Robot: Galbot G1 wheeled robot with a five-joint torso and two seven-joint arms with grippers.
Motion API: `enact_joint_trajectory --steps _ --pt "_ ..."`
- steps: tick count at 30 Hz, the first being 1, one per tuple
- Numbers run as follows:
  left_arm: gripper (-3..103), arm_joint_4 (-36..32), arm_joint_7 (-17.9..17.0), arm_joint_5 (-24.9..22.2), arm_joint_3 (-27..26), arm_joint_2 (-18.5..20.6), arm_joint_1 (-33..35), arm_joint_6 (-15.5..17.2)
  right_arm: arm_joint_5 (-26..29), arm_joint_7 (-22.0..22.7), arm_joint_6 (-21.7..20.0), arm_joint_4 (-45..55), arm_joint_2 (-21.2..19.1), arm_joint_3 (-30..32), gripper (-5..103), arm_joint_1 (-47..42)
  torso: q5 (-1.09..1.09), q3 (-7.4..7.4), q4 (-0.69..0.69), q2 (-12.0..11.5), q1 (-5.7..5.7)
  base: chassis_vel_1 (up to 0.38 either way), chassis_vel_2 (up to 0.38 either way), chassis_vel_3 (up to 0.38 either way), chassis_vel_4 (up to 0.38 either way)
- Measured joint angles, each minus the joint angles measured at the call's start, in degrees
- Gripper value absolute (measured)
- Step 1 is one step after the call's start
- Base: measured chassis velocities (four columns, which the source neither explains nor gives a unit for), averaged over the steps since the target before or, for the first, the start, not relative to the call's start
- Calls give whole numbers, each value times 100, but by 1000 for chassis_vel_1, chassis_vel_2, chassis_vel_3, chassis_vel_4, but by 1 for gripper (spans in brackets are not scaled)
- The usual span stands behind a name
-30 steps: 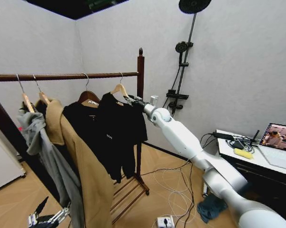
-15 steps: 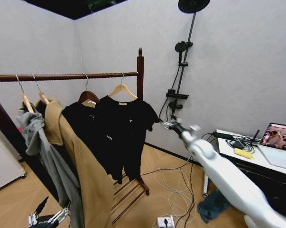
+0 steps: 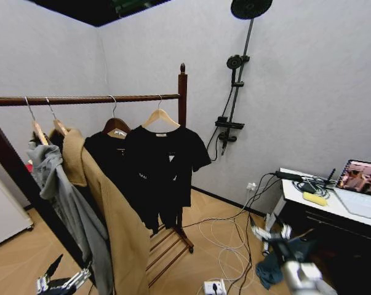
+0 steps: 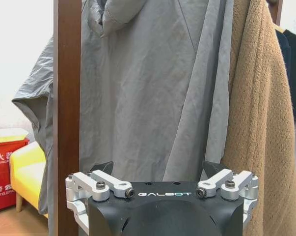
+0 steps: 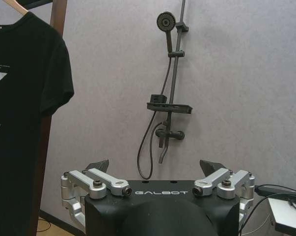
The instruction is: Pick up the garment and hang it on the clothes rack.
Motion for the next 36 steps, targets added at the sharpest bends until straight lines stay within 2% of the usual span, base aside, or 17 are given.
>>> enact_joint_trajectory --steps 20,29,33,35,36 --pt "100 0 0 0 0 0 0 0 47 -5 -44 -51 -32 -78 100 146 2 2 -3 -2 4 10 -8 -10 10" --pt "100 0 0 0 0 0 0 0 56 -10 -52 -56 -37 -87 100 161 3 1 -1 -2 0 172 -168 -174 170" --pt "100 0 3 0 0 0 0 0 59 -11 -55 -59 -37 -88 100 163 3 -1 -6 0 -3 222 -224 -236 208" --pt "100 0 1 0 0 0 0 0 59 -11 -55 -59 -38 -89 100 163 2 -1 -4 1 -4 183 -187 -231 190" --pt "100 0 -1 0 0 0 0 0 60 -13 -56 -59 -38 -90 100 164 2 -2 2 3 -5 92 -42 -146 190"
